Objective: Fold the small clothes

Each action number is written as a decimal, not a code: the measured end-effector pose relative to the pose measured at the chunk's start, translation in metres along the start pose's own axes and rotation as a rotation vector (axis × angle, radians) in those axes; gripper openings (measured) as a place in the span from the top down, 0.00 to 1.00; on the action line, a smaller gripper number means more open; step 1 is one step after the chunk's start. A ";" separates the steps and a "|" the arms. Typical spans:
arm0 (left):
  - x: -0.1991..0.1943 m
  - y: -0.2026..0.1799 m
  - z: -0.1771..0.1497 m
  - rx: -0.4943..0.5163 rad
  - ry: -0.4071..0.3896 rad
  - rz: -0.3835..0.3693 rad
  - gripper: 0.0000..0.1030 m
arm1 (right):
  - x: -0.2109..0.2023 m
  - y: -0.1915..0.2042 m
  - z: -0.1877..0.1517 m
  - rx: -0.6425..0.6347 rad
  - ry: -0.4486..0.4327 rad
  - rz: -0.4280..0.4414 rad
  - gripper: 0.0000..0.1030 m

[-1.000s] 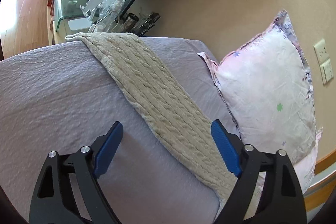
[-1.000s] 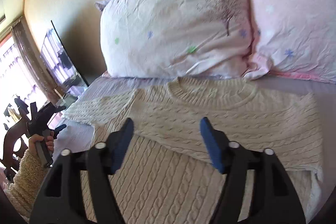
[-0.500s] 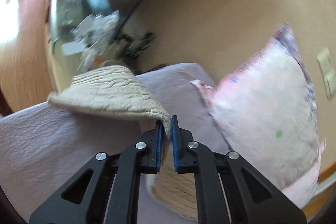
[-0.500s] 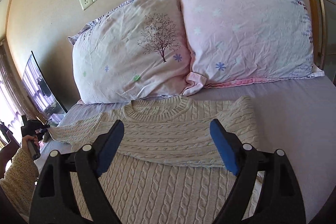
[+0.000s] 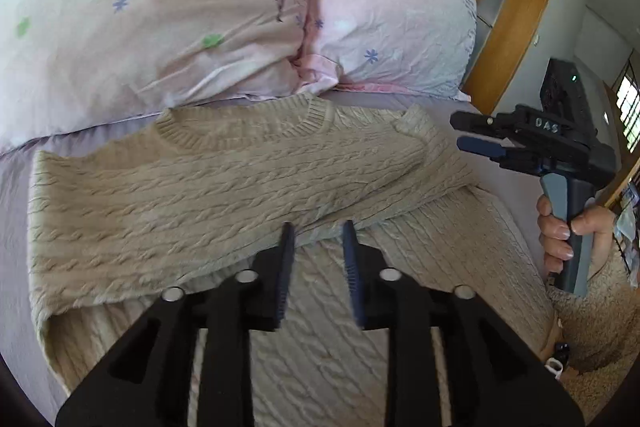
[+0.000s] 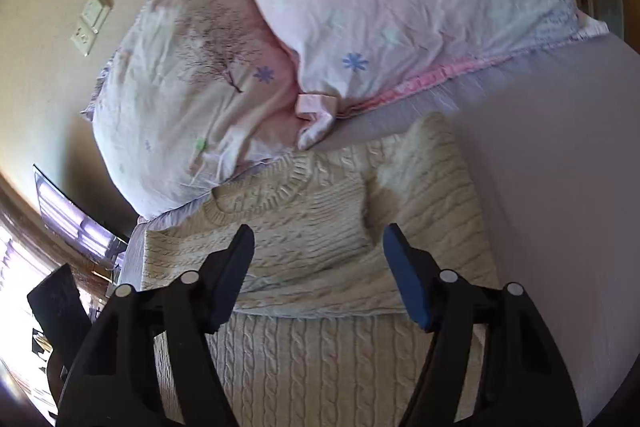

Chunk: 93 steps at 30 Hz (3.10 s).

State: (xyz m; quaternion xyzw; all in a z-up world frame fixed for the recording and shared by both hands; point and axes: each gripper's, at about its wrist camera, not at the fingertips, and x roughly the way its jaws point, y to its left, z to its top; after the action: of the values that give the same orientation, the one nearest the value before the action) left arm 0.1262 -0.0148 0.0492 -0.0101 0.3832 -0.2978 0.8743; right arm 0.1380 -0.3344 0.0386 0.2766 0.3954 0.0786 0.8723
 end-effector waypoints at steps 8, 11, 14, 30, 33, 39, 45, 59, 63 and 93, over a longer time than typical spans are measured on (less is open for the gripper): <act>-0.087 0.077 -0.056 -0.223 -0.062 0.211 0.32 | 0.054 0.001 0.002 -0.016 0.100 -0.047 0.63; -0.104 0.093 -0.081 -0.309 -0.059 0.225 0.31 | 0.062 0.004 0.000 -0.057 0.081 -0.067 0.90; -0.111 0.101 -0.100 -0.374 -0.055 0.187 0.30 | 0.023 -0.015 0.007 0.048 -0.068 -0.083 0.93; -0.136 0.071 -0.181 -0.435 -0.110 -0.189 0.53 | -0.087 -0.106 -0.115 0.203 0.090 0.064 0.70; -0.146 0.064 -0.205 -0.476 -0.123 -0.275 0.53 | -0.108 -0.109 -0.160 0.182 0.112 0.201 0.74; -0.150 0.048 -0.238 -0.499 -0.099 -0.308 0.56 | -0.134 -0.108 -0.207 0.111 0.154 0.280 0.86; -0.146 0.047 -0.204 -0.477 -0.083 -0.282 0.92 | -0.141 -0.074 -0.160 0.015 0.051 0.358 0.94; -0.010 0.177 0.028 -0.694 -0.158 -0.008 0.93 | 0.033 -0.046 0.057 0.234 -0.146 0.143 0.94; 0.020 0.183 0.034 -0.680 -0.086 0.030 0.91 | 0.052 -0.060 0.052 0.284 -0.134 0.070 0.86; 0.014 0.095 0.057 -0.799 -0.185 -0.542 0.83 | -0.024 -0.049 0.051 0.161 -0.373 0.123 0.02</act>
State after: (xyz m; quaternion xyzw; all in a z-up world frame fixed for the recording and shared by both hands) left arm 0.2211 0.0439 0.0563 -0.4705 0.3719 -0.3422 0.7233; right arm 0.1550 -0.4056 0.0549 0.3788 0.2142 0.0475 0.8991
